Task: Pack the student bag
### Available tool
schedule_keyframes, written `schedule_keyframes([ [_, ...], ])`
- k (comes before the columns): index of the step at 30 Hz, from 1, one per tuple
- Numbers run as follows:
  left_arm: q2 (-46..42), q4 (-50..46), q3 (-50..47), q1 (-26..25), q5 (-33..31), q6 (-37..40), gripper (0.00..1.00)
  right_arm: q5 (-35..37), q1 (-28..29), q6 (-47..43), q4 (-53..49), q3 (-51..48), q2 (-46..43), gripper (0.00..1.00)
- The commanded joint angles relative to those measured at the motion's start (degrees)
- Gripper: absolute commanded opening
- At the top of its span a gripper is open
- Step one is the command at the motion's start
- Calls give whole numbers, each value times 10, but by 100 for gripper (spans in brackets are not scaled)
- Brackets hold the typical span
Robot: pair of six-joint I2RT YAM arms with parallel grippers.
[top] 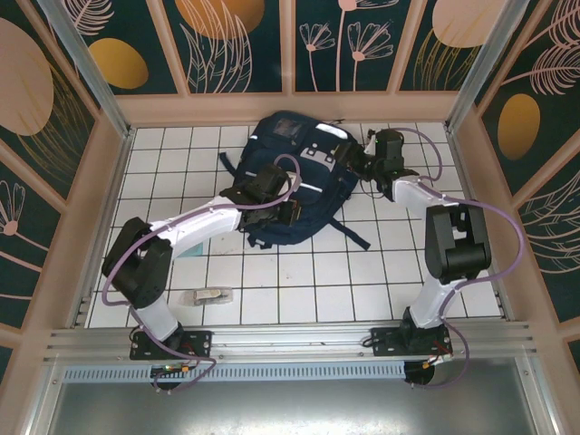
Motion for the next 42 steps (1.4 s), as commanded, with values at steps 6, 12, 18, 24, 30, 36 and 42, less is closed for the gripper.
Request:
schedule_keyframes([
  [6, 75, -24, 89, -2, 35, -7, 0, 12, 26, 88, 46, -167, -159, 54],
  [12, 66, -19, 76, -4, 54, -23, 0, 4, 71, 152, 131, -234, -169, 53],
  [18, 49, 12, 48, -14, 69, -54, 0, -6, 104, 182, 183, -210, -79, 48],
  [24, 19, 42, 9, -15, 61, -80, 0, -2, 117, 182, 179, -199, -43, 40],
  [30, 22, 67, 17, -15, 94, -99, 0, 46, 128, 143, 101, -202, -72, 57],
  [36, 26, 54, 26, -16, 103, -85, 0, 18, 131, 173, 187, -211, -54, 1],
  [42, -4, -12, -38, 47, -31, -40, 0, 65, 102, 97, 103, -207, -120, 0],
])
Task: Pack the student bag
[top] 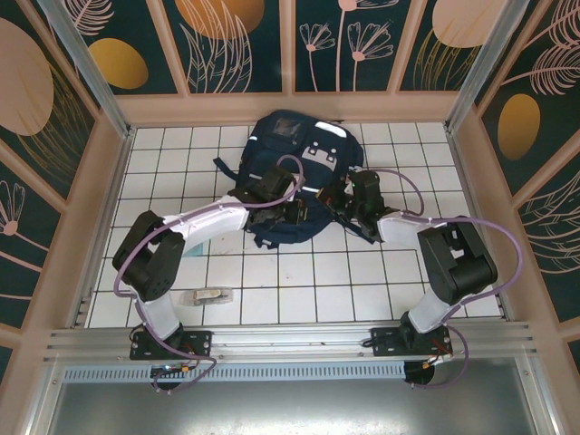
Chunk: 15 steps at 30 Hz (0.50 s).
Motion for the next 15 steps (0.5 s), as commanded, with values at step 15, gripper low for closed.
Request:
schedule_keyframes([
  [15, -49, -57, -33, 127, -94, 56, 0, 9, -90, -149, -87, 44, -59, 0],
])
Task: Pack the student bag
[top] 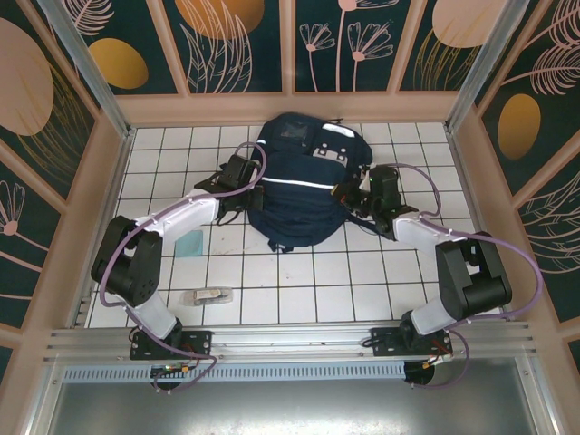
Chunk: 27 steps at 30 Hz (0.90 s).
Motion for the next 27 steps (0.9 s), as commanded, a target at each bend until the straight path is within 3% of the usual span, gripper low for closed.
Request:
schedule_keyframes([
  [1, -1, -12, -4, 3, 23, 4, 0, 32, -34, -54, -4, 51, 16, 0],
  [5, -26, -8, -30, -72, 7, -9, 0, 60, -54, -95, -39, 130, 74, 0],
  [8, -31, 42, -54, -104, 77, -66, 0, 56, -71, -106, -76, 203, 127, 1],
  [11, -9, 77, -41, -128, 107, -96, 0, 59, -74, -101, -121, 247, 148, 38],
  [15, 58, 89, 21, -141, 138, -95, 0, 79, -76, -73, -122, 200, 103, 61],
  [21, 117, 92, 104, -146, 171, -85, 0, 47, -73, -4, -70, 68, -9, 66],
  [27, 121, 88, 120, -147, 177, -77, 0, 21, -33, 68, 13, 2, -34, 66],
])
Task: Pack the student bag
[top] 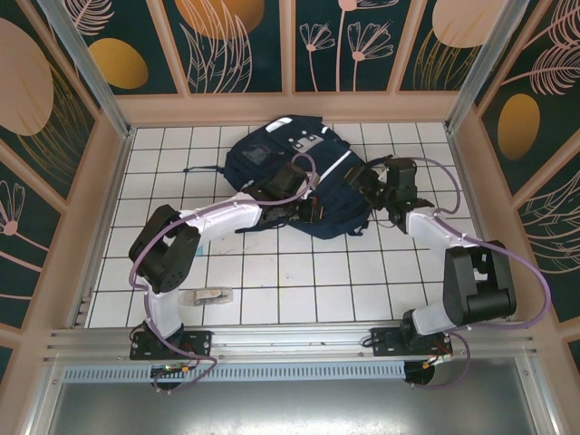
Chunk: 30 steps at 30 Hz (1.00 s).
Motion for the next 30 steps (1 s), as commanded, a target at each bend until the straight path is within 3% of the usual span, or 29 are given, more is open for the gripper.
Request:
schedule_keyframes([
  [1, 0, 15, 15, -2, 18, 6, 0, -21, 30, 58, 83, -18, 9, 65],
  [4, -7, 13, 5, -5, 14, 6, 0, -38, 52, 72, 116, -1, 53, 63],
  [6, -14, 14, -4, -5, 9, 5, 0, -49, 66, 77, 131, 17, 87, 55],
  [7, -17, 15, -8, -5, 5, 5, 0, -52, 70, 79, 135, 23, 99, 43],
  [8, -21, 16, -12, -5, 1, 5, 0, -53, 72, 81, 140, 26, 108, 19],
  [9, -23, 16, -15, -5, -5, 5, 0, -53, 72, 83, 146, 23, 112, 0],
  [16, -49, -26, -41, 17, -75, 61, 0, 3, 49, 39, 105, -22, 52, 0],
  [22, -102, -67, -95, 83, -82, 90, 0, 10, 25, 1, 70, -24, 27, 0],
  [30, -36, -72, -11, 105, -218, 95, 0, -6, 29, -27, 45, 0, 37, 0],
])
